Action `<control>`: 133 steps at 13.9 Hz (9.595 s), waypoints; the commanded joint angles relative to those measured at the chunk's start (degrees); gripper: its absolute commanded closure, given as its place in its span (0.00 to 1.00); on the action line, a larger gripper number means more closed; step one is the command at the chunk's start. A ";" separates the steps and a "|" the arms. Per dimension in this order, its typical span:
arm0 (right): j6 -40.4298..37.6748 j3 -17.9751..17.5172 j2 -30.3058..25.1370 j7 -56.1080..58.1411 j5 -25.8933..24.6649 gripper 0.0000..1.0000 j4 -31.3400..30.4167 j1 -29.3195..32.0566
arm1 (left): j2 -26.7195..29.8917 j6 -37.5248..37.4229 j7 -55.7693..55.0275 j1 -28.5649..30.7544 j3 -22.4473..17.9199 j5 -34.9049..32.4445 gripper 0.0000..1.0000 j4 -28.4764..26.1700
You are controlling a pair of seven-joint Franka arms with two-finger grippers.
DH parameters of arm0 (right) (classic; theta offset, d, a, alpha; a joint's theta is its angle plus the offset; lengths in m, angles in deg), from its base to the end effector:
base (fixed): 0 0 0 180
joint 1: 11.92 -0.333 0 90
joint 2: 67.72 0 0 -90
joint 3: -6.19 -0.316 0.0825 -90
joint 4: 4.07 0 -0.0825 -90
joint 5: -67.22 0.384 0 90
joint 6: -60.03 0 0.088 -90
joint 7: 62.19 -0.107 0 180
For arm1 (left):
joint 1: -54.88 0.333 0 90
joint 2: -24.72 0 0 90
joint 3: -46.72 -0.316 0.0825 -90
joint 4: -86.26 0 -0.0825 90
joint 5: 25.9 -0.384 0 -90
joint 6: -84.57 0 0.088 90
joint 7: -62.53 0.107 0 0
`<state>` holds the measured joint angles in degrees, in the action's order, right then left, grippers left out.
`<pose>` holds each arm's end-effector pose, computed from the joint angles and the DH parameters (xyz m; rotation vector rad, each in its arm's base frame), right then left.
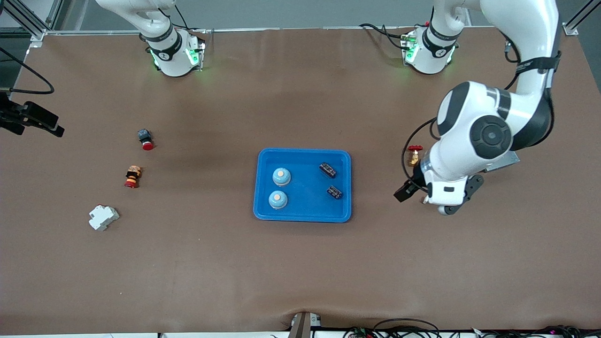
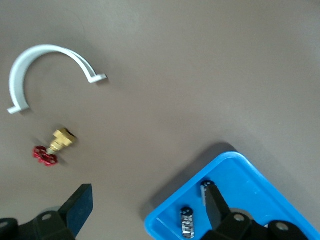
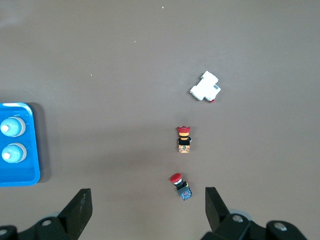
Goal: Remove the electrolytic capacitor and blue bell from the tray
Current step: 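Move the left gripper over the black capacitors in the blue tray, then lower the left gripper onto a capacitor while the right gripper reaches a bell, then close the left gripper on the capacitor while the right gripper grasps the bell, then carry the capacitor toward the white bracket while the right gripper carries the bell, then set the capacitor by the bracket while the right gripper sets the bell down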
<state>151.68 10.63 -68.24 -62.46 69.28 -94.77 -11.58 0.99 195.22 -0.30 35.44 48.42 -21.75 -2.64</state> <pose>0.5530 -0.0427 0.6264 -3.1026 0.1377 -0.0420 0.6270 -0.2450 0.4078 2.8838 1.1463 -0.1221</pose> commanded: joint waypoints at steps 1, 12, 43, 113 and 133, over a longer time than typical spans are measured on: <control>0.37 -0.05 -0.97 -0.08 0.31 0.00 -0.80 0.09 | -3.32 3.60 -5.88 -2.78 -0.29 0.95 0.00 1.63; 0.54 -0.22 -1.24 -1.30 0.31 0.00 -2.98 -1.30 | -13.70 10.72 -24.53 -10.43 -0.47 0.51 0.00 7.87; 45.09 -0.57 27.93 -63.88 -2.42 0.00 -15.21 -41.91 | -24.42 20.31 -26.82 -15.19 -0.73 -2.91 0.00 7.69; 64.08 -0.22 19.59 -2.98 1.01 1.00 -45.09 -11.86 | 4.23 19.77 51.30 16.62 -0.64 -13.19 1.00 -25.62; 65.85 -0.40 21.18 -3.59 1.63 0.00 -43.69 -12.03 | -5.79 33.23 53.77 22.96 -0.47 -21.90 1.00 -25.09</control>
<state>217.86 11.22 -46.60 -66.39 70.44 -139.51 -24.63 -4.31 228.31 53.50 58.09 47.62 -42.93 -28.77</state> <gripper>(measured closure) 0.004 0.656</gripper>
